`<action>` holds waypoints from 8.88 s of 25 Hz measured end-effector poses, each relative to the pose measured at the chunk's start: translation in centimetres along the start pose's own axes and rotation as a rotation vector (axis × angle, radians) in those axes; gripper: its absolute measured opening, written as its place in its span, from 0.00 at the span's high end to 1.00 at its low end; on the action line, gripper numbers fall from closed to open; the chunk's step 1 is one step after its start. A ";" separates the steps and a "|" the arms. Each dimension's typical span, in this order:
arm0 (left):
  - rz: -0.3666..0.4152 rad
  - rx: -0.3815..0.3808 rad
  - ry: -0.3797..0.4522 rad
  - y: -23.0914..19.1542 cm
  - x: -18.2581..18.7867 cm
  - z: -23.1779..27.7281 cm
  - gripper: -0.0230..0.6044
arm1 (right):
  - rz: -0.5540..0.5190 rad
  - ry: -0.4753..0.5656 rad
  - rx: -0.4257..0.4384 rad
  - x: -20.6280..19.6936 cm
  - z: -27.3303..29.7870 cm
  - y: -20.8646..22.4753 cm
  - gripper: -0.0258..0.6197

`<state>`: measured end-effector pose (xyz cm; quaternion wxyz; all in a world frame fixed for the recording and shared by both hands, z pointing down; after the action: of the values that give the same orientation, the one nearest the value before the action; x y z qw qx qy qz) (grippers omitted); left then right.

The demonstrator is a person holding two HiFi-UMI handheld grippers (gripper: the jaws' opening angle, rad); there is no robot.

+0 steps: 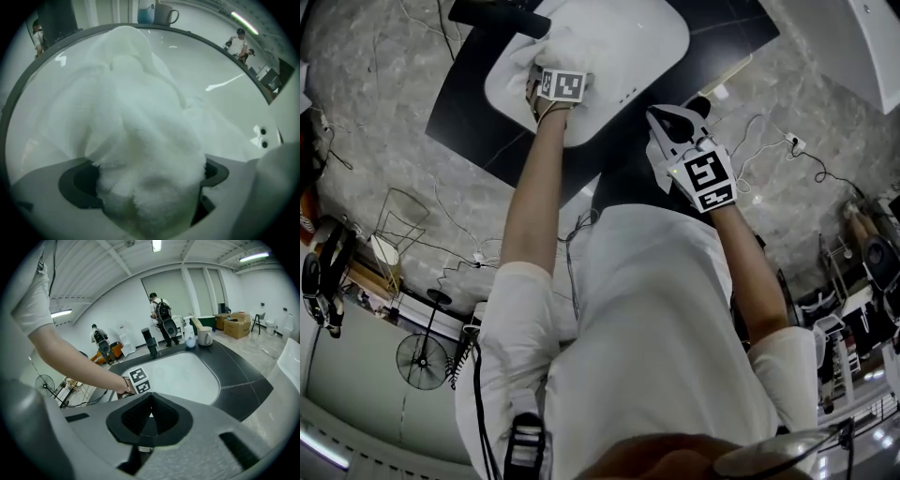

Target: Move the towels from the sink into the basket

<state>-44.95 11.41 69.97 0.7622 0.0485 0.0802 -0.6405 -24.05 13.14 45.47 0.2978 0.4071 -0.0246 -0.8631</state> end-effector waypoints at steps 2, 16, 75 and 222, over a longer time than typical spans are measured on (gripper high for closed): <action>-0.018 0.031 0.000 -0.2 0.3 0.5 0.08 | 0.005 -0.002 -0.002 -0.3 0.1 -0.2 0.96; -0.033 0.009 0.094 1.4 -0.5 -5.2 0.81 | -0.024 0.051 -0.057 -0.4 -5.0 -0.2 0.96; 0.599 -0.499 0.913 51.0 18.2 -49.0 0.80 | 0.076 0.483 -0.659 -5.8 -50.2 12.9 0.96; 0.170 -0.390 1.058 34.1 12.0 -46.0 0.95 | -0.074 0.556 -0.454 1.9 -41.6 9.5 0.96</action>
<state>-12.20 13.91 21.57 0.6620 0.2273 0.5635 -0.4389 9.59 12.62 19.09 0.3444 0.5504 0.2645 -0.7131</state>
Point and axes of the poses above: the fingertips, and each gripper's own axes: z forward along the fingers, y to its right, x out of its top, the point moved 4 cm from there along -z, backward along the fingers, and after that the axes turned 1 degree about -y, right-handed, at the moved point
